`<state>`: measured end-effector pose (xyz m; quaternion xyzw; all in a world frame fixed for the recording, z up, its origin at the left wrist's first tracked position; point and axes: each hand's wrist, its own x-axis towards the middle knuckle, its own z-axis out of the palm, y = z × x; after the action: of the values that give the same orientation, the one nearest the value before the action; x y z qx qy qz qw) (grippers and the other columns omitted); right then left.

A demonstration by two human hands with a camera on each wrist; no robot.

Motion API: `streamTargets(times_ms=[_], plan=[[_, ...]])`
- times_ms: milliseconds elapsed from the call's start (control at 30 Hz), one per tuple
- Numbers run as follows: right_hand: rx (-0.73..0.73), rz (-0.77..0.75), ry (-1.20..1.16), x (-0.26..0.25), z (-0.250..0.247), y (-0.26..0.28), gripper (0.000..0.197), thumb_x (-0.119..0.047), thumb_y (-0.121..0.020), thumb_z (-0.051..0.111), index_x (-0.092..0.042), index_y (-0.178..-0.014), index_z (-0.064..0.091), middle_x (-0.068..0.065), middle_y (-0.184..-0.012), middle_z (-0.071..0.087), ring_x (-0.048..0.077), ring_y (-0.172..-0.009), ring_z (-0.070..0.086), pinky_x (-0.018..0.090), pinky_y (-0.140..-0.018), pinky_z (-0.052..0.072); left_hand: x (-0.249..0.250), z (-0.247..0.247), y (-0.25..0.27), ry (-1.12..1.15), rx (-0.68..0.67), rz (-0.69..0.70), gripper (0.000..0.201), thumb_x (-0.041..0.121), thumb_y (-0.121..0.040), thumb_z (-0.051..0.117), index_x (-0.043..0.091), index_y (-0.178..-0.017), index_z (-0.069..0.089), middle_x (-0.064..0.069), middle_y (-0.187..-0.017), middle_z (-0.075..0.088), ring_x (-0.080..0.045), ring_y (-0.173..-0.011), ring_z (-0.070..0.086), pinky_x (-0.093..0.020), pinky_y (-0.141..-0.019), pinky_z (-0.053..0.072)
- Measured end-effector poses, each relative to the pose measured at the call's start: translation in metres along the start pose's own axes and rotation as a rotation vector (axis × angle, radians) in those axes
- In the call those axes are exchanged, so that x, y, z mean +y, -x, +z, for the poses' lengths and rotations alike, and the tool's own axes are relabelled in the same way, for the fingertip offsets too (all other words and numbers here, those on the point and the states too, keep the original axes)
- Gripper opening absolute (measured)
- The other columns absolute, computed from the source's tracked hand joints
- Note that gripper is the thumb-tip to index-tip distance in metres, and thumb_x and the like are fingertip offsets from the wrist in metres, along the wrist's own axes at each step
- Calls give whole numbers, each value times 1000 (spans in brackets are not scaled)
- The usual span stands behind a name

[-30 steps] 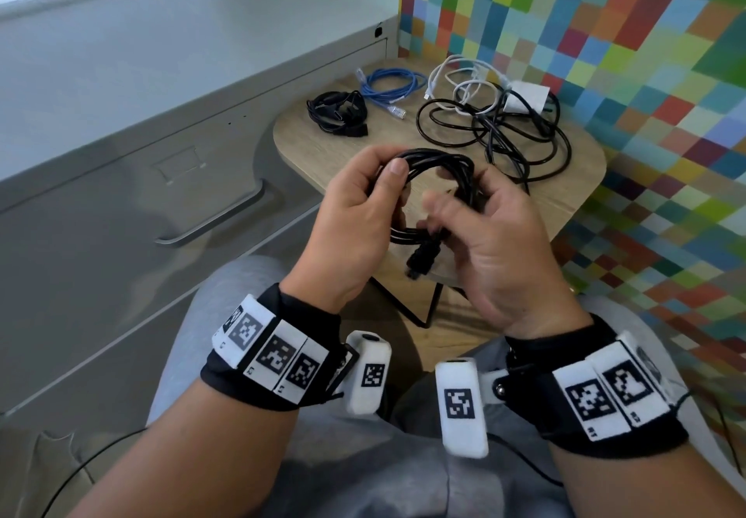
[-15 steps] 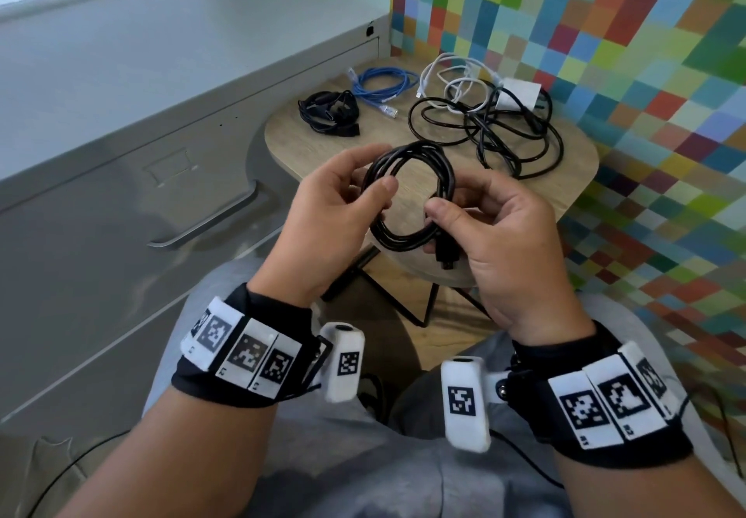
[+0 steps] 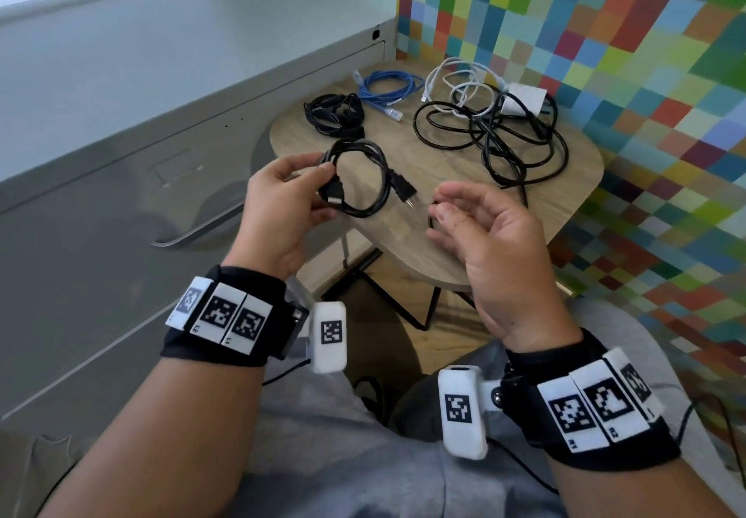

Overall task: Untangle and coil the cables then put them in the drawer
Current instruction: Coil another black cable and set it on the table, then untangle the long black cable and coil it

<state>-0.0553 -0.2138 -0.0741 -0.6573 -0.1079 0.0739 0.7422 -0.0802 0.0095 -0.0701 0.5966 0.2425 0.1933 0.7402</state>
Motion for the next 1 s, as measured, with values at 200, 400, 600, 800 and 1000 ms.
streamTargets(times_ms=[200,400,600,800,1000], plan=[[-37,-43,116,7,2,1,19,-12,-97,72,-19,-115,73,1,-115,74,19,-112,72,45,-97,60,-8,-9,-21,186,177,5,27,5,-99,64,6,-126,59,-3,-88,78,-14,-73,73,-27,-67,58],[-37,-57,163,8,2,0,19,-13,-98,70,-18,-115,73,-1,-112,75,17,-110,73,43,-95,61,-11,-5,-40,146,228,54,30,6,-96,67,6,-126,61,-16,-110,73,-18,-80,73,-29,-73,59],[-32,-57,169,8,1,-1,17,-13,-98,70,-18,-113,73,0,-110,75,17,-108,73,45,-95,61,-12,-13,-42,-288,81,164,51,12,-91,75,14,-140,62,7,-98,74,6,-73,65,-12,-77,54],[-23,-53,129,8,1,0,15,-10,-98,69,-17,-110,74,1,-106,76,18,-105,74,45,-95,61,-11,-12,-36,-534,153,232,35,36,-85,77,41,-119,71,-5,-97,62,-11,-77,55,-38,-85,60],[37,-47,-96,-2,-8,-2,15,0,-102,60,-6,-102,74,11,-94,76,28,-89,76,44,-84,62,15,31,-4,-629,22,399,5,31,-90,72,34,-92,76,10,-76,65,-4,-67,56,-30,-70,56]])
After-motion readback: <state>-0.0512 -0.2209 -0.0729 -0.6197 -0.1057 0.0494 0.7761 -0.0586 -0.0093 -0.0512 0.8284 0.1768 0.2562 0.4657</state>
